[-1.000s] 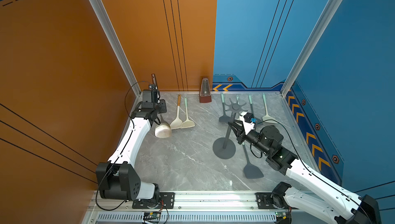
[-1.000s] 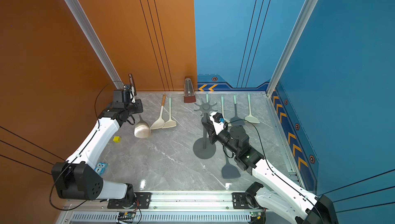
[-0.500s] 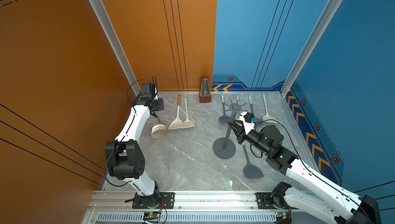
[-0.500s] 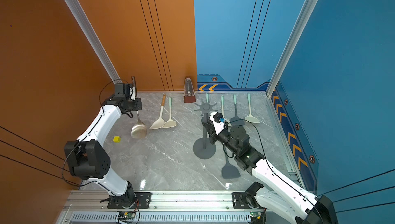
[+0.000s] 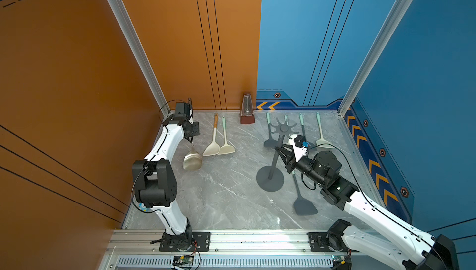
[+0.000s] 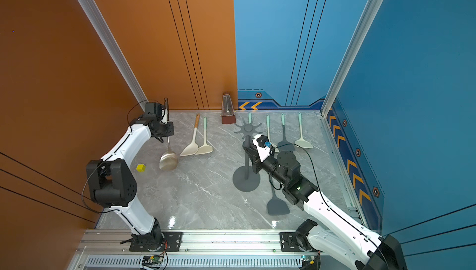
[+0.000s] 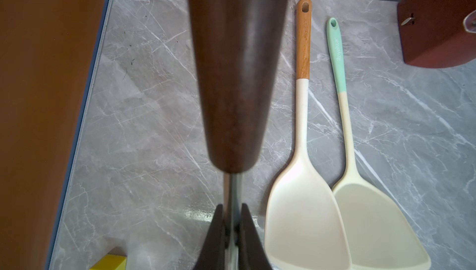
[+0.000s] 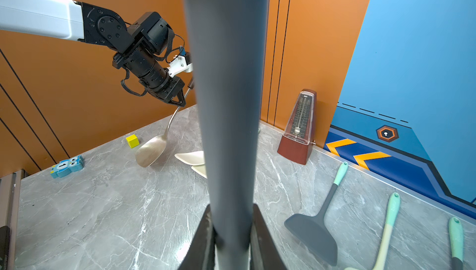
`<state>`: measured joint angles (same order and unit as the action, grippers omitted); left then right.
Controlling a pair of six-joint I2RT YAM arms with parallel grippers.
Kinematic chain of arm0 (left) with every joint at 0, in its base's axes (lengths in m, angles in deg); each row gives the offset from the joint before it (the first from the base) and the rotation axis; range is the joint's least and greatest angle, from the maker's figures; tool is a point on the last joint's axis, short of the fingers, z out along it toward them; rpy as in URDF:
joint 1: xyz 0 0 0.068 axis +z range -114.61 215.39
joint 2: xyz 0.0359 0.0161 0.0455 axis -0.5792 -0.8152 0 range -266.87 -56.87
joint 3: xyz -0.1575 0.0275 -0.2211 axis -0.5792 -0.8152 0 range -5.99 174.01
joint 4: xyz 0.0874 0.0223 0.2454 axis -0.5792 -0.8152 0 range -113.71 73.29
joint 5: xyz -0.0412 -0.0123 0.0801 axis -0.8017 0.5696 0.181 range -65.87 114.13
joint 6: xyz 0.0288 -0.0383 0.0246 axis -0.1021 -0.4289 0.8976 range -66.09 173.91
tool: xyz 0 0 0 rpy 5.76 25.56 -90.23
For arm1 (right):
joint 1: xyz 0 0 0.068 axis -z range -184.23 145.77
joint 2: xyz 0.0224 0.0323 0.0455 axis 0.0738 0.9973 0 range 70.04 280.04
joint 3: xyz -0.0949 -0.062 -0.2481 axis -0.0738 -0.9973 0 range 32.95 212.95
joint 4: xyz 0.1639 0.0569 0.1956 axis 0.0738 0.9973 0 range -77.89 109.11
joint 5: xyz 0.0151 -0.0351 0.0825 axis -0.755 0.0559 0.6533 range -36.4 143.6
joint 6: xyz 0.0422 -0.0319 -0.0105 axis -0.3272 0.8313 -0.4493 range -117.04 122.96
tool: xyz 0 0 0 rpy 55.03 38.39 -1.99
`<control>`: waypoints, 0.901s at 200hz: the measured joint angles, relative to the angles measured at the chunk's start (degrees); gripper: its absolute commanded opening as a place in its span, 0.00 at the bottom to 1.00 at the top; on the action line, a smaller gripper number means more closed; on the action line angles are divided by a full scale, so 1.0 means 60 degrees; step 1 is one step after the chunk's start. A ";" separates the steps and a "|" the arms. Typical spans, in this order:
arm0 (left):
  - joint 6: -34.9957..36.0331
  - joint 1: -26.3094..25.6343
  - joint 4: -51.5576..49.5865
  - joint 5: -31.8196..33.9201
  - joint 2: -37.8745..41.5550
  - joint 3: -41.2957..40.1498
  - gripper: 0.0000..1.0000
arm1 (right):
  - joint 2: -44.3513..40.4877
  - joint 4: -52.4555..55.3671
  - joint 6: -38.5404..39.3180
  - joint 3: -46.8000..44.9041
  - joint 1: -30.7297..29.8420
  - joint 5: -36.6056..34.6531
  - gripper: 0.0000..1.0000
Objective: Take the spatula off the kitchen utensil rack
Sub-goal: Place the spatula at the center of the board.
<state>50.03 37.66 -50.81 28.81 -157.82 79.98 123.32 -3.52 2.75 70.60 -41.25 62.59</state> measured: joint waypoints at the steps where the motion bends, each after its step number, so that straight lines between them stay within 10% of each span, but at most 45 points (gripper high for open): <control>1: 0.0004 -0.0004 0.0000 0.0004 -0.0004 0.0000 0.00 | 0.0000 0.0000 0.0000 0.0000 0.0004 0.0000 0.00; 180: 0.0175 -0.0940 0.0000 0.1865 -0.0135 0.0175 0.00 | 0.0386 -0.0463 -0.0007 0.0004 0.0208 0.0382 0.00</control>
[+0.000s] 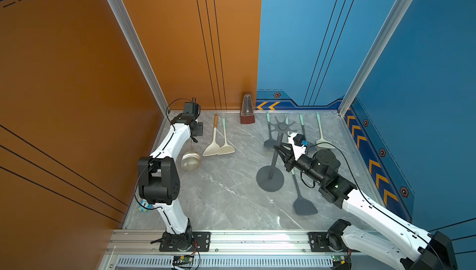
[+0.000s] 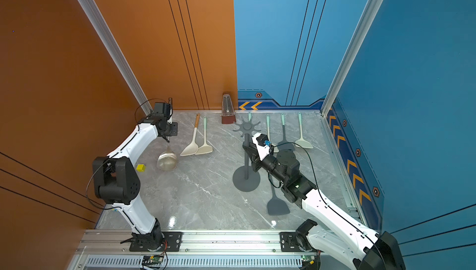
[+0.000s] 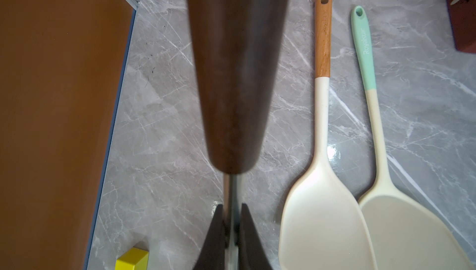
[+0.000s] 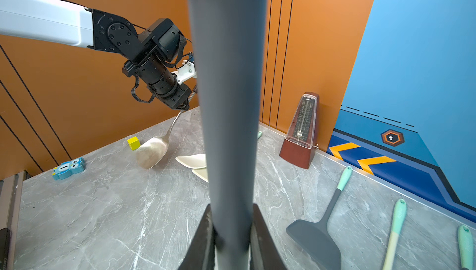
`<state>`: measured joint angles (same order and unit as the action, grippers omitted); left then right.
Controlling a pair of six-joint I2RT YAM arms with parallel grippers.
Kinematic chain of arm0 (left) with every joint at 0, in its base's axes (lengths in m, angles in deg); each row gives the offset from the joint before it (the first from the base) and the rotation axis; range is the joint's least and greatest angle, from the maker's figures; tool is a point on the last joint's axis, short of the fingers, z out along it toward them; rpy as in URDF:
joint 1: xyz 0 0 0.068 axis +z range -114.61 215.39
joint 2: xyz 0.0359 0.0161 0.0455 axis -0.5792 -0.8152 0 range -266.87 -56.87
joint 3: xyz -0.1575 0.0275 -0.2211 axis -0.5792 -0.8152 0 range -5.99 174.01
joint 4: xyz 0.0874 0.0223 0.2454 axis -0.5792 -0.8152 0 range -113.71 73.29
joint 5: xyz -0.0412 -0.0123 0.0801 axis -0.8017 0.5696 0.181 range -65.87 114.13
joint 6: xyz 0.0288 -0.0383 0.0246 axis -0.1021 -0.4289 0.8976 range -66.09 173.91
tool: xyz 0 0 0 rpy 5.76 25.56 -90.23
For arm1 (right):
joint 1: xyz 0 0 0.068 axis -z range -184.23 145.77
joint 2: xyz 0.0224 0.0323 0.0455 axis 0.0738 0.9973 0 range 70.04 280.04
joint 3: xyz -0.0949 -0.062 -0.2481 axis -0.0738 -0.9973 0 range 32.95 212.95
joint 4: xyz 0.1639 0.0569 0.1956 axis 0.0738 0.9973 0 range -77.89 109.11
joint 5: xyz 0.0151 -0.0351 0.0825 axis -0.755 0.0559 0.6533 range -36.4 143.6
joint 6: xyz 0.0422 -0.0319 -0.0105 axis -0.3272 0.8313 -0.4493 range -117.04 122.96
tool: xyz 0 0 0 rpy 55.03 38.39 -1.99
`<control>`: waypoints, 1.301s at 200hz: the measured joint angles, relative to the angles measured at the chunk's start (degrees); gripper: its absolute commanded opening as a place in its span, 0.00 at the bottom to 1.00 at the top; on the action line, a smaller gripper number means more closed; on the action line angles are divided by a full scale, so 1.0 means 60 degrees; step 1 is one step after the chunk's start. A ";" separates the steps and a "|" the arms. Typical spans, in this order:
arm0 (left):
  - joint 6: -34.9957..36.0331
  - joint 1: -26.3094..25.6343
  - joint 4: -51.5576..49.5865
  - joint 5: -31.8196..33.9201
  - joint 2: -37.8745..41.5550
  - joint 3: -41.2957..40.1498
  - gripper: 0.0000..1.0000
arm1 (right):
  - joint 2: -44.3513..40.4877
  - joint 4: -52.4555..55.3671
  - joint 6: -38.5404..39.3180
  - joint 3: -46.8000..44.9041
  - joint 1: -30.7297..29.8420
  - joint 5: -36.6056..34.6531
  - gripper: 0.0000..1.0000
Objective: Take the spatula off the kitchen utensil rack
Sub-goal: Place the spatula at the center of the board.
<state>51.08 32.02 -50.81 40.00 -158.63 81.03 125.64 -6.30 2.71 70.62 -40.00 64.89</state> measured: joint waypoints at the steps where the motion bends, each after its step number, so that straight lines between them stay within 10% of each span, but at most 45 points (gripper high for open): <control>1: -0.0004 -0.0011 0.0000 0.0011 0.0000 0.0000 0.00 | 0.0004 -0.0004 0.0000 0.0000 0.0000 0.0007 0.00; 260: -0.0648 -0.0517 -0.0080 0.1253 -0.1067 0.0310 0.00 | -0.0266 0.0240 0.0004 -0.0022 0.0353 0.0586 0.00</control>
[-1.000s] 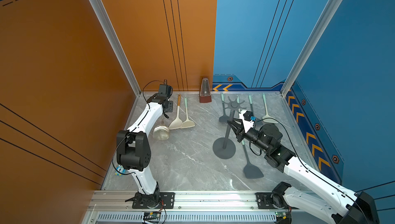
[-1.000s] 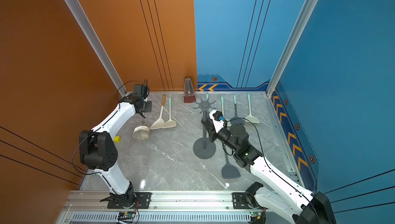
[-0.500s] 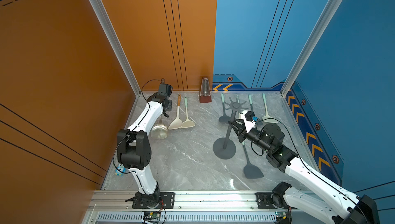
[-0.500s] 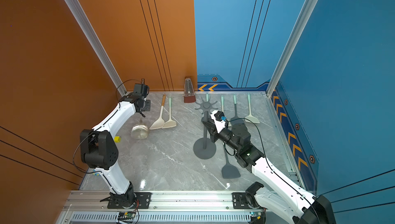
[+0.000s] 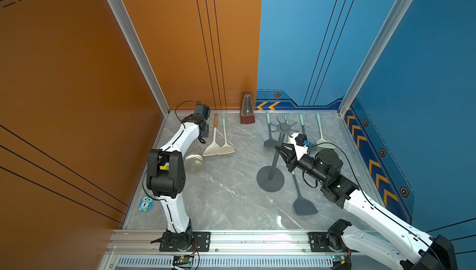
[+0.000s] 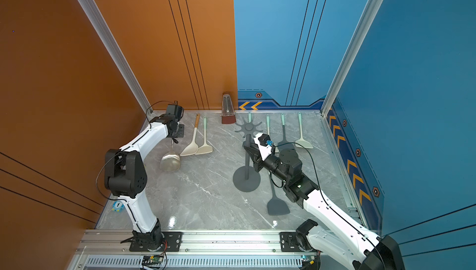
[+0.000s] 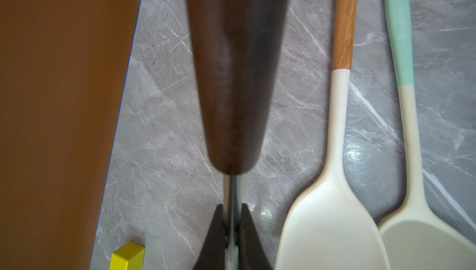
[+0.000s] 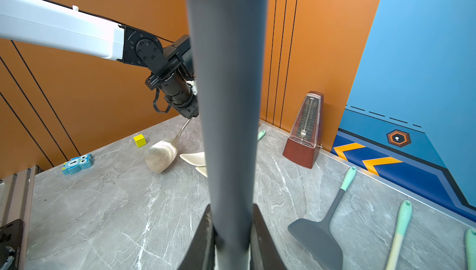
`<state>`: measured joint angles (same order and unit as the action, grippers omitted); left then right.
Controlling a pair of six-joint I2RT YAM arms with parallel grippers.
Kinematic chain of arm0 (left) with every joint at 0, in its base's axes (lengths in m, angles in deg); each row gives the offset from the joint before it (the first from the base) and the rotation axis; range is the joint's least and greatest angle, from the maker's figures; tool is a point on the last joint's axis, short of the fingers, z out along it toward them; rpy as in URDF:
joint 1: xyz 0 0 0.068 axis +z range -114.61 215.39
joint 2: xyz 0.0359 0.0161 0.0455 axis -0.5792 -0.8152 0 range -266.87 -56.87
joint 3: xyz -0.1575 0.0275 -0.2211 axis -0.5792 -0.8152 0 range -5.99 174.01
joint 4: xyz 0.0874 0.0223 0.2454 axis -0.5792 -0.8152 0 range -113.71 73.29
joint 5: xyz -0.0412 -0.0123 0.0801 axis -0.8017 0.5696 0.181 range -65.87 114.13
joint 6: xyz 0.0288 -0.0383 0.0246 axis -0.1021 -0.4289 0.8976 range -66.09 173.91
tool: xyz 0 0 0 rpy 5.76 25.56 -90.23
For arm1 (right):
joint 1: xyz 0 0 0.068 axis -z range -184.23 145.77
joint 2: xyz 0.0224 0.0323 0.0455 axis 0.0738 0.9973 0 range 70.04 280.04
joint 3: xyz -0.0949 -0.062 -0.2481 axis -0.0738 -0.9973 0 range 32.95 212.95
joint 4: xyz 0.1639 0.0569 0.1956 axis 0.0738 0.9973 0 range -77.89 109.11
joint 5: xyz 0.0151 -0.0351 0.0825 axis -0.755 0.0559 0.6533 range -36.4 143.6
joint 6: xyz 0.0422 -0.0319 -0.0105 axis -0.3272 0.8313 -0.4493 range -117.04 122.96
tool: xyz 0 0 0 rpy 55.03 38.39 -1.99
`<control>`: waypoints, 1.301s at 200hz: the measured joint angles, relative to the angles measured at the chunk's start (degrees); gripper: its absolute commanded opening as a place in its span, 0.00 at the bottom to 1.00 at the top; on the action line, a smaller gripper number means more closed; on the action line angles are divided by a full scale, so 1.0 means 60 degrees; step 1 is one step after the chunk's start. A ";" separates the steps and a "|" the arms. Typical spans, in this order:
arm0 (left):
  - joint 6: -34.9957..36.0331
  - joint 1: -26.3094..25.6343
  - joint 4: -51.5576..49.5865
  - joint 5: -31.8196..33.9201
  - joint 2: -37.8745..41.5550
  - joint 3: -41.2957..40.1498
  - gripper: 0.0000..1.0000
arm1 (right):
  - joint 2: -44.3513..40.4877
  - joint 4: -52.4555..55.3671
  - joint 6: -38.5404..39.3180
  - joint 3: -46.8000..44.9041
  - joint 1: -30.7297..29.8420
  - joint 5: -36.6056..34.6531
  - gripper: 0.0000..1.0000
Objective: Take the spatula off the kitchen utensil rack
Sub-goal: Place the spatula at the center of the board.
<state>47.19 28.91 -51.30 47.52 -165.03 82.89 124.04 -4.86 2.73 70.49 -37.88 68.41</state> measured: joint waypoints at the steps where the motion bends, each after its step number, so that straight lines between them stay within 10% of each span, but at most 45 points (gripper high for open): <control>1: 0.0000 -0.0004 0.0000 0.0000 0.0000 0.0000 0.00 | 0.0000 0.0000 0.0000 0.0000 0.0000 0.0004 0.00; 260: -0.0976 -0.0838 -0.0725 -0.0736 0.1071 -0.1005 0.00 | -0.0382 0.0204 -0.0040 -0.0131 0.0106 0.0007 0.00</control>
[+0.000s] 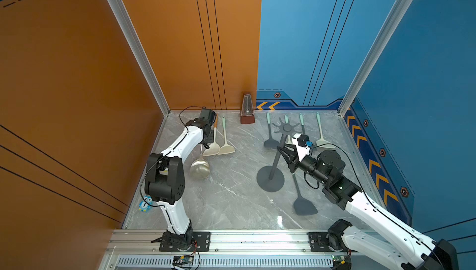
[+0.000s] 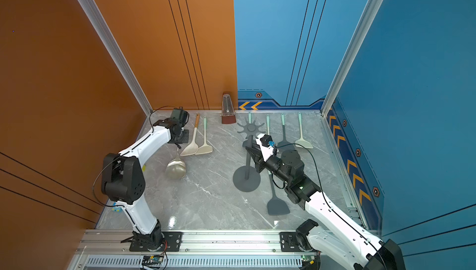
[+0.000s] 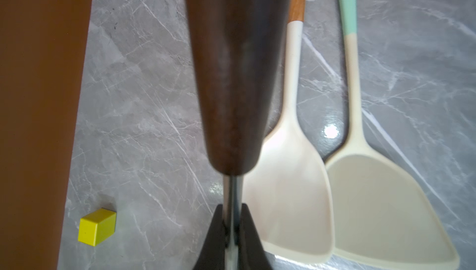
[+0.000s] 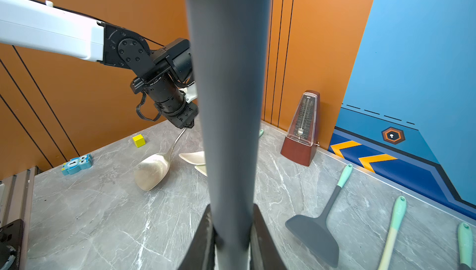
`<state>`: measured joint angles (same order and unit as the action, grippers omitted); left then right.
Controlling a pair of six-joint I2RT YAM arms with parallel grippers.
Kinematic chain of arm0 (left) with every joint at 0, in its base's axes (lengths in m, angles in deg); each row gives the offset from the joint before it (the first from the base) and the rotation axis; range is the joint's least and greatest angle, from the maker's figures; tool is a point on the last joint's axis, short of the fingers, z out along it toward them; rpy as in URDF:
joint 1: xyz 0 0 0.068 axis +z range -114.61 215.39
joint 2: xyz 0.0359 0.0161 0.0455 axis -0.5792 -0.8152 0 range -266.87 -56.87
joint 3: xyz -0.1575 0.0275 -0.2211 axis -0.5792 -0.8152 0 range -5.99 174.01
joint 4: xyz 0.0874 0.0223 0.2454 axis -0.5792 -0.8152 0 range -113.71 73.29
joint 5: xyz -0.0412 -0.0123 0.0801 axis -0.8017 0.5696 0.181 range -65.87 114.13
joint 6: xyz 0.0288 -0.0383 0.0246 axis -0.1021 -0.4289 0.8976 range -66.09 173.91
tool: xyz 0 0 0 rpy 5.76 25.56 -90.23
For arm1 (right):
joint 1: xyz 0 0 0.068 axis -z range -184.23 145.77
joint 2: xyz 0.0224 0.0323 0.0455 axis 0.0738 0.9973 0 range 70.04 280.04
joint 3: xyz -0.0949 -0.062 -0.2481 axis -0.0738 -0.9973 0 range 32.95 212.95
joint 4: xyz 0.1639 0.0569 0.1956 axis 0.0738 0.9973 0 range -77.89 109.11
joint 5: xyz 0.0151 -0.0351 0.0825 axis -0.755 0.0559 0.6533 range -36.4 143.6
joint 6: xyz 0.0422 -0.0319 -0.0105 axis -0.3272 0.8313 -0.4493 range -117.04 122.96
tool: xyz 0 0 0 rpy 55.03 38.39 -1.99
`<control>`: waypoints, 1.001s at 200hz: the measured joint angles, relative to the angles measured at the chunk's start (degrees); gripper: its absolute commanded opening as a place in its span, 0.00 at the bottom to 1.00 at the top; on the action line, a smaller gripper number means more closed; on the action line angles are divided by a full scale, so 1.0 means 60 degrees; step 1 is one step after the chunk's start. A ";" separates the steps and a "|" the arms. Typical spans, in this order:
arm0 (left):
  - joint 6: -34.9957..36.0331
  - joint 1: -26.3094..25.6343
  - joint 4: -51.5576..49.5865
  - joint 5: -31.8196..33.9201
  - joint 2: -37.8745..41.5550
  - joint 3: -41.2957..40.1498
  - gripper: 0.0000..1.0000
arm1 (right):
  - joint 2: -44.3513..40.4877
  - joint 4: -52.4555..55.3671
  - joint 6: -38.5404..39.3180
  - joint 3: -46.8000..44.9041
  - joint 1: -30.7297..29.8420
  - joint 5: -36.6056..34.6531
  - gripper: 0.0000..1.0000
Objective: Take the spatula off the kitchen utensil rack
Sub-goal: Place the spatula at the center of the board.
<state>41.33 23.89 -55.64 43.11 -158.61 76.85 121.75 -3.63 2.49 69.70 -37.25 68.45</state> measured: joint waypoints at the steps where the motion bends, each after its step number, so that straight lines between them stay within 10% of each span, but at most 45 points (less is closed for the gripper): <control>1: -0.0007 -0.0007 0.0000 -0.0011 0.0015 -0.0011 0.00 | -0.0004 0.0004 0.0000 0.0000 0.0004 -0.0004 0.00; 200: -0.4251 -0.4714 -0.0240 -0.0291 0.3224 -0.5246 0.00 | -0.0146 0.0127 -0.0106 -0.0033 -0.0004 -0.0004 0.00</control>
<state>15.82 -4.40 -57.09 41.36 -139.26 45.38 120.87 -2.87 1.86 69.50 -37.27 68.43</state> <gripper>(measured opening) 0.104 0.192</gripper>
